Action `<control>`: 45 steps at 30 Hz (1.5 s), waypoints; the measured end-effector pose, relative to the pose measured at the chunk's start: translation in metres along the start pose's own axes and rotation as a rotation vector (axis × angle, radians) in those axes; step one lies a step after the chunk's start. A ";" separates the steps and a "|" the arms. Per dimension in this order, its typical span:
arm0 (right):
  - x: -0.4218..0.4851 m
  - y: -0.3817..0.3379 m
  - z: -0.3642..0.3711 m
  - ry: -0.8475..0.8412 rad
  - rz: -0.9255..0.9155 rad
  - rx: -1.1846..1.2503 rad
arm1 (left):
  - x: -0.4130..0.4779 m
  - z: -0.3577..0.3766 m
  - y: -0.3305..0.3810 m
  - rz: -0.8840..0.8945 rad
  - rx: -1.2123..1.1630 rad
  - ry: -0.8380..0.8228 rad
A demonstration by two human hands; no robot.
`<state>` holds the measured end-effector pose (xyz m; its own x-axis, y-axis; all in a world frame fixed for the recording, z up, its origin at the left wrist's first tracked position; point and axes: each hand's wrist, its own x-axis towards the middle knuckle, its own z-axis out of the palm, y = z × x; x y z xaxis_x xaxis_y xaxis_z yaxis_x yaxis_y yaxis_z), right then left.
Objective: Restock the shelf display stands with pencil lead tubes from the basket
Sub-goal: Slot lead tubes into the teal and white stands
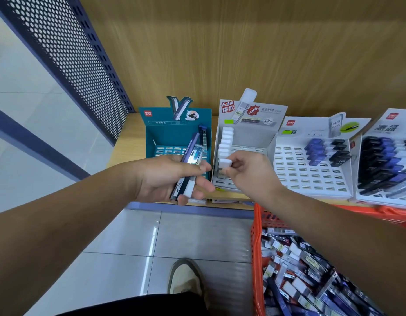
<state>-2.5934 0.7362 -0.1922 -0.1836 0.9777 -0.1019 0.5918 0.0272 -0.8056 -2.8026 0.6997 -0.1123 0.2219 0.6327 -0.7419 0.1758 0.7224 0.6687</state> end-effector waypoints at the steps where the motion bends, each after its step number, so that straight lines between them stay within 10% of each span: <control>1: 0.000 -0.002 0.000 0.011 0.019 0.016 | 0.000 0.000 0.000 0.002 0.007 -0.011; 16: 0.001 -0.007 0.001 -0.011 0.235 0.022 | 0.002 0.002 0.000 0.127 0.026 0.085; 22: -0.010 -0.031 -0.028 -0.026 -0.013 0.094 | 0.001 0.002 0.004 0.154 0.216 0.025; 35: -0.027 -0.039 -0.052 -0.504 0.025 0.071 | -0.003 0.016 0.014 0.222 0.048 0.125; 45: -0.021 -0.007 -0.012 -0.073 0.141 0.210 | 0.013 -0.003 -0.007 0.091 0.226 0.158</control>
<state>-2.5839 0.7184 -0.1775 -0.1709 0.9510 -0.2577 0.4411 -0.1600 -0.8831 -2.8040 0.7039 -0.1272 0.0972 0.7404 -0.6651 0.3753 0.5917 0.7135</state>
